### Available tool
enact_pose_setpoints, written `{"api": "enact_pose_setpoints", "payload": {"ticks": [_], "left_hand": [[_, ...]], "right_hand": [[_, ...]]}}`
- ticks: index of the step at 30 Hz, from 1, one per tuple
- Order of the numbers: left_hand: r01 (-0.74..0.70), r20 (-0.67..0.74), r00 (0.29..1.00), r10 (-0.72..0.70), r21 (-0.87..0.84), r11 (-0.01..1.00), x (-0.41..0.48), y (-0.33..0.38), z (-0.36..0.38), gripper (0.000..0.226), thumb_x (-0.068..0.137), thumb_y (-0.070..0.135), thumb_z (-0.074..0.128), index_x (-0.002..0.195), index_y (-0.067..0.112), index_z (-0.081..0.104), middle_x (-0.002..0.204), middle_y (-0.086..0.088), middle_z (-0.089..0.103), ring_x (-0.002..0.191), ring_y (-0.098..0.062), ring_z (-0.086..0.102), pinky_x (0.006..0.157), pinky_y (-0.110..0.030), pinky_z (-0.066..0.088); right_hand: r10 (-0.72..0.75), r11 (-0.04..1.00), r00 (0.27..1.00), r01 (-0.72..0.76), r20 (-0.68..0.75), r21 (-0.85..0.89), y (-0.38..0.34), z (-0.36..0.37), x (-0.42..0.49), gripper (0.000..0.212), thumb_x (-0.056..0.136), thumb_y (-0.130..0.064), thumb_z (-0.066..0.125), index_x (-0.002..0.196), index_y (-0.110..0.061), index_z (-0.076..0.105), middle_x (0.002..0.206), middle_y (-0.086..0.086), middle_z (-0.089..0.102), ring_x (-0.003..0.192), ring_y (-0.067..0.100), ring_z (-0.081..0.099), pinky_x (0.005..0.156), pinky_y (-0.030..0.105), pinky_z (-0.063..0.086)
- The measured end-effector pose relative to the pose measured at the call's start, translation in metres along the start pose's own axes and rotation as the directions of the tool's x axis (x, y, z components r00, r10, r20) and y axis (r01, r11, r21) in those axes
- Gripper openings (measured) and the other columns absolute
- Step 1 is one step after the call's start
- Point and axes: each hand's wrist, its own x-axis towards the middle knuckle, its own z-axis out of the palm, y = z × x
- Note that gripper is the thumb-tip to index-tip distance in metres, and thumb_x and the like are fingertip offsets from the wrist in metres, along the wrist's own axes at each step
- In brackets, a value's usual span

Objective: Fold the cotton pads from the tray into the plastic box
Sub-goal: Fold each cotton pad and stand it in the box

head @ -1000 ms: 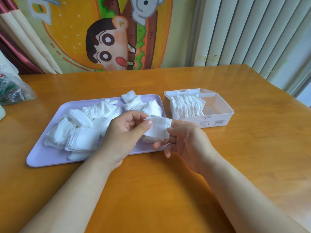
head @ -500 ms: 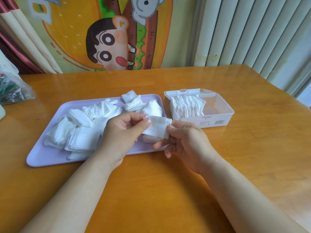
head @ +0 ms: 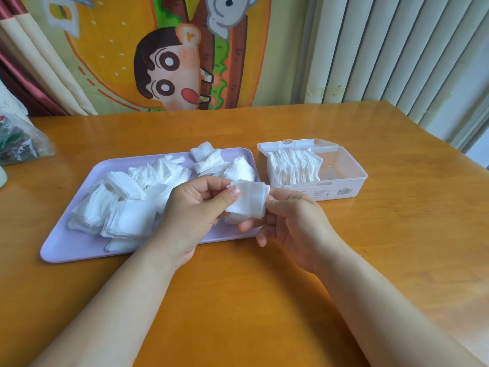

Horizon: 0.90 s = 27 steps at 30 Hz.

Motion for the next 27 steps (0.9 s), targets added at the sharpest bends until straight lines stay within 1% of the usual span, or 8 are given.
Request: {"api": "enact_pose_setpoints", "payload": {"ticks": [6,13,16,19,25,27], "left_hand": [[0.006,-0.021,1.000,-0.006,-0.003,1.000,0.0004,-0.0009,0.0008,0.011,0.089,0.016,0.080,0.099,0.014,0.076,0.077,0.002,0.073,0.060,-0.007,0.060,0.055,-0.016,0.045],[-0.014,-0.021,1.000,0.014,-0.016,1.000,-0.0008,0.0004,0.0036,0.009,0.090,0.010,0.078,0.098,0.012,0.074,0.073,0.007,0.073,0.062,-0.003,0.061,0.055,-0.013,0.046],[-0.021,-0.025,0.999,0.021,0.001,1.000,-0.0010,0.0002,0.0034,0.009,0.090,0.011,0.079,0.098,0.012,0.075,0.075,0.007,0.073,0.064,-0.003,0.063,0.055,-0.013,0.046],[-0.019,-0.025,0.999,0.019,0.003,1.000,-0.0015,0.0000,0.0036,0.009,0.090,0.011,0.079,0.099,0.012,0.075,0.075,0.006,0.073,0.064,-0.003,0.063,0.055,-0.013,0.047],[-0.022,-0.023,0.999,0.022,0.011,1.000,-0.0013,-0.0016,0.0023,0.009,0.091,0.013,0.078,0.100,0.011,0.077,0.071,0.008,0.071,0.063,-0.004,0.062,0.057,-0.013,0.046],[-0.024,-0.030,0.999,0.024,0.012,1.000,-0.0013,-0.0014,0.0010,0.011,0.091,0.015,0.079,0.101,0.012,0.079,0.072,0.005,0.071,0.063,-0.006,0.061,0.058,-0.015,0.046]], "right_hand": [[0.015,1.000,1.000,-0.016,0.022,0.024,0.0009,0.0007,0.0013,0.040,0.108,-0.001,0.033,0.129,0.007,0.066,0.117,0.033,0.072,0.087,0.036,0.071,0.056,0.036,0.050],[0.018,0.999,0.999,-0.020,0.032,0.051,-0.0008,0.0007,-0.0004,0.038,0.108,-0.005,0.035,0.129,0.011,0.063,0.120,0.036,0.070,0.089,0.038,0.070,0.058,0.037,0.051],[0.008,0.998,0.999,-0.010,0.040,0.055,-0.0015,0.0010,-0.0016,0.037,0.108,-0.010,0.040,0.125,0.010,0.065,0.115,0.034,0.072,0.089,0.038,0.071,0.058,0.037,0.051],[-0.001,0.999,1.000,0.000,0.029,0.037,-0.0015,0.0019,-0.0020,0.036,0.110,-0.016,0.043,0.120,0.006,0.069,0.107,0.027,0.075,0.088,0.037,0.072,0.057,0.036,0.051],[-0.008,1.000,1.000,0.008,0.001,0.013,0.0000,0.0014,-0.0017,0.037,0.112,-0.016,0.041,0.125,0.006,0.069,0.113,0.030,0.075,0.087,0.037,0.072,0.056,0.036,0.051],[-0.006,1.000,1.000,0.006,-0.011,0.018,0.0002,0.0016,-0.0015,0.037,0.112,-0.016,0.042,0.124,0.006,0.069,0.113,0.029,0.075,0.086,0.037,0.072,0.055,0.037,0.051]]}}
